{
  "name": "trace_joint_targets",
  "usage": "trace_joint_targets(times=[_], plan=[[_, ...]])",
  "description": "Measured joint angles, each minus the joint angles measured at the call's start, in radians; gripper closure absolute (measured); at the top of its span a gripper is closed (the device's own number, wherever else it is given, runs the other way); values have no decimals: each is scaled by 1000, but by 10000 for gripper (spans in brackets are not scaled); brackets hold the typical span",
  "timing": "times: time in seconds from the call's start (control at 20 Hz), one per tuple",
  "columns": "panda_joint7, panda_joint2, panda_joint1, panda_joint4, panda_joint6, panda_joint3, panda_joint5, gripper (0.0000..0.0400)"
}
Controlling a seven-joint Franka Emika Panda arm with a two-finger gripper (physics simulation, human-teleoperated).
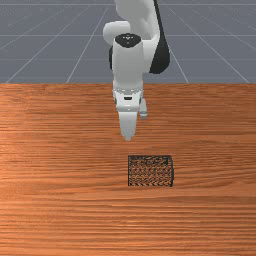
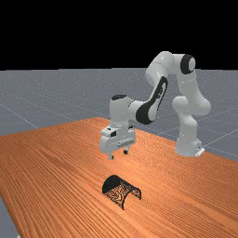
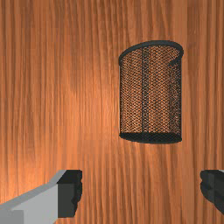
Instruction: Rotate the holder till the hole upward
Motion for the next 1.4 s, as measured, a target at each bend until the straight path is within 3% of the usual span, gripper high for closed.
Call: trace_joint_targets(times=[0.05,0.1,0.15,0.25,0.3,0.35,0.4,0.5,0.55,0.7,0.9,1.0,1.1,1.15,1.3,1.35,1.4], plan=[[0,0,0,0,0,0,0,157],[0,0,0,0,0,0,0,252],[0,0,0,0,0,0,0,310],[0,0,0,0,0,0,0,367],[6,-1,3,-2,1,-3,-7,223],[6,-1,3,-2,2,-3,-7,135],[6,0,3,-2,3,-3,-7,82],[9,9,4,18,-32,0,-2,30],[17,11,9,21,-36,2,-3,18],[-8,6,0,4,-4,47,78,4],[36,18,36,18,1,88,117,1],[89,27,72,32,3,95,101,0],[97,42,82,49,7,128,143,0],[147,47,115,60,2,115,101,0],[158,65,128,82,9,145,136,0],[199,70,154,94,3,133,103,0],[203,76,159,101,5,142,112,0]])
